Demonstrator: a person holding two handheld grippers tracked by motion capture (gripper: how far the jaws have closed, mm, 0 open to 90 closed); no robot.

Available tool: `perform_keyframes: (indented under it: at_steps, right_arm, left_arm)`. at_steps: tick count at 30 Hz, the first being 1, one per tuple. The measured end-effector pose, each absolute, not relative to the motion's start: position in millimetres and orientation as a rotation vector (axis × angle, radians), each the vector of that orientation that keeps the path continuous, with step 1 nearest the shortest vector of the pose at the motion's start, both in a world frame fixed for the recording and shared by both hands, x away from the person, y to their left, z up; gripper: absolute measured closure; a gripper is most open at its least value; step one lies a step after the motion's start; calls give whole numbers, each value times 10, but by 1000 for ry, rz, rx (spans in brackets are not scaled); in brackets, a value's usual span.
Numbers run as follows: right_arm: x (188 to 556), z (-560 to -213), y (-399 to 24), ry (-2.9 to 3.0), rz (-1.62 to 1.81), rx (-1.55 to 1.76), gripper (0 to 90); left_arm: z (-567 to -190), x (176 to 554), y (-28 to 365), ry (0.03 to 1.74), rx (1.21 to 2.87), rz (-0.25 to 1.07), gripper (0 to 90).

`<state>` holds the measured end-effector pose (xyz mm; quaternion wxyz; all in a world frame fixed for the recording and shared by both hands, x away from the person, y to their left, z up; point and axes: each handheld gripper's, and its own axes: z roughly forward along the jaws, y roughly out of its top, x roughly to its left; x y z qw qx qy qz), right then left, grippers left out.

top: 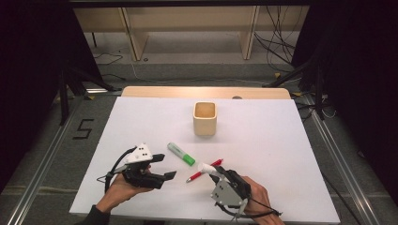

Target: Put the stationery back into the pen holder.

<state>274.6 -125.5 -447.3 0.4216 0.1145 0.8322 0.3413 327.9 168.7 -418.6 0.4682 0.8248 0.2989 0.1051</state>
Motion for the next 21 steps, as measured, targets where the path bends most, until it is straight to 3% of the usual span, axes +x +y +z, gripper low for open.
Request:
perform_keyframes:
  at_steps: [5,21]
  right_arm:
    - [2875,-4381,-1348,2156,1036,451,712]
    - [3559,-4251,-1569,2226,1476,967,712]
  left_arm:
    - [-4263,3244,1833,805,1894,306,229]
    - [-4447,3185,1890,909,1844,405,174]
